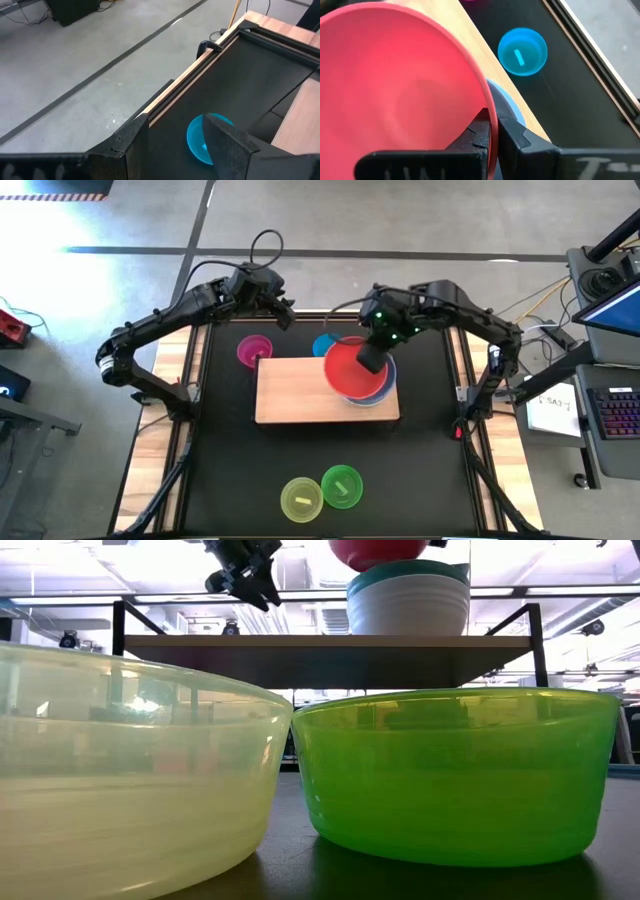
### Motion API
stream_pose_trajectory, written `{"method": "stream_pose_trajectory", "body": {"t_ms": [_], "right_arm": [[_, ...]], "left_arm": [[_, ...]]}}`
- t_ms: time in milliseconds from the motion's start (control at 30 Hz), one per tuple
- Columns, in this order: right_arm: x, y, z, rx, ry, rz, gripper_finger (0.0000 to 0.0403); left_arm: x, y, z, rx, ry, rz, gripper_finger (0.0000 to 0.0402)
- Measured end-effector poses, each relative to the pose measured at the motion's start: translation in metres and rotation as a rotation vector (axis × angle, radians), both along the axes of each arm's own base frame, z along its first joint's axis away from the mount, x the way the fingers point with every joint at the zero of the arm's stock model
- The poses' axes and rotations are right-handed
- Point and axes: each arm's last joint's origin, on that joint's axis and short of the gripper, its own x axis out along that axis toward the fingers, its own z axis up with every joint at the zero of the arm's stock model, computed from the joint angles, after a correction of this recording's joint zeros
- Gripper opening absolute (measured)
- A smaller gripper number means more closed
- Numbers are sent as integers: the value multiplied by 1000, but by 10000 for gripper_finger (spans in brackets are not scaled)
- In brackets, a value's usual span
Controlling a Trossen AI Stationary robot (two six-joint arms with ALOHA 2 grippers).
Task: Place and stack bowls onto a shelf
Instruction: Stack the large orange bowl on top of the large blue bowl on the shelf
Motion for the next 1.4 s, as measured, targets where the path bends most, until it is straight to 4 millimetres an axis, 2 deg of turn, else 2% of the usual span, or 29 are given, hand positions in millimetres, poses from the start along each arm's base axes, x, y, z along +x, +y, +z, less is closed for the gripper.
{"method": "stream_pose_trajectory", "body": {"t_ms": [167, 533, 733, 1000, 1400], "right_arm": [[4, 0, -16, 3, 69, -37, 9], [7, 1, -31, 57, 124, -23, 9], [3, 1, -28, 34, 121, 33, 9], [-17, 4, -13, -6, 75, 89, 9], [-6, 0, -32, -79, 166, 70, 9]], "left_arm": [[-1, -1, -2, -8, 27, -3, 168], [-2, -1, -3, -11, 37, -5, 168], [-2, -1, -3, -4, 44, -11, 168], [-2, -1, -3, -4, 43, -11, 168], [-1, -1, -3, -3, 40, -12, 168]]}}
